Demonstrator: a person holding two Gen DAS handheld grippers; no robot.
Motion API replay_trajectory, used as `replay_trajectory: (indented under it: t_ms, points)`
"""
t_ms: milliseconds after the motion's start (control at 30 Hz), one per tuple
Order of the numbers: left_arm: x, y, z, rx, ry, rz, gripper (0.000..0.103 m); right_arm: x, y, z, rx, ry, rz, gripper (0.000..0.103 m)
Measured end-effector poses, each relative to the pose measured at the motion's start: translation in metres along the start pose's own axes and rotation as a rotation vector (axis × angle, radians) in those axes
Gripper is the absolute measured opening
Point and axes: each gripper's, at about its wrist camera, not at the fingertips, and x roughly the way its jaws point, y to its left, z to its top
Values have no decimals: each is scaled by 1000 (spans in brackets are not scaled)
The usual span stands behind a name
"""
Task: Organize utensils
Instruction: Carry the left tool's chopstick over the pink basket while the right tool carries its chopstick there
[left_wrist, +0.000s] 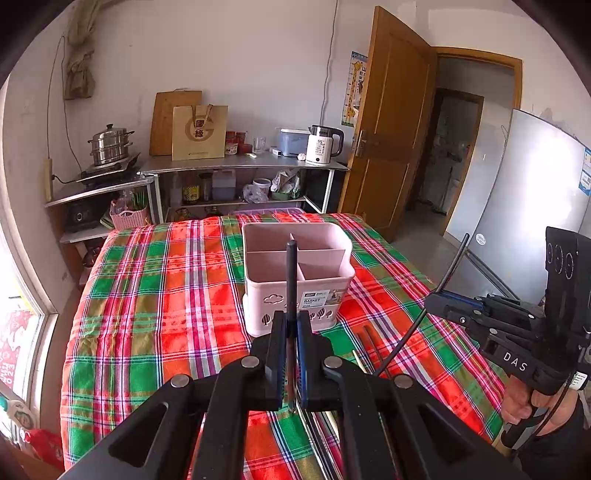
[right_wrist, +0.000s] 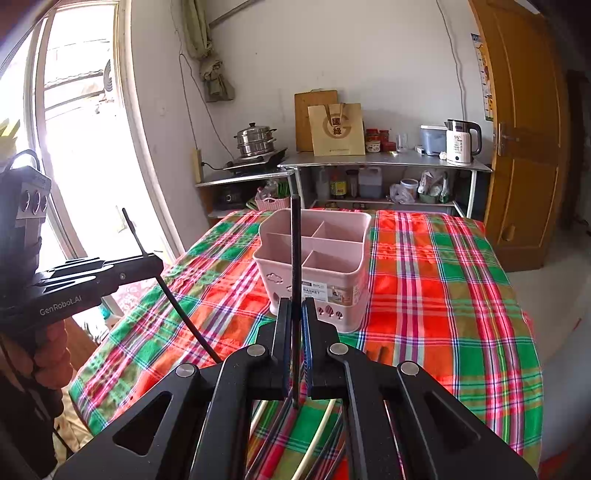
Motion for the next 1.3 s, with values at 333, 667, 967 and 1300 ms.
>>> replay_trajectory:
  t_ms: [333, 667, 967, 1300]
  points:
    - [11, 9, 65, -17, -31, -25, 5, 3, -10, 54, 34, -80, 13, 5]
    - [15, 24, 133, -60, -136, -30, 5, 18, -20, 112, 89, -196, 23, 5]
    - [63, 43, 136, -96, -111, -27, 5, 64, -20, 113, 116, -178, 36, 5]
    - [114, 63, 105, -141, -8, -53, 5, 112, -23, 84, 143, -68, 50, 5]
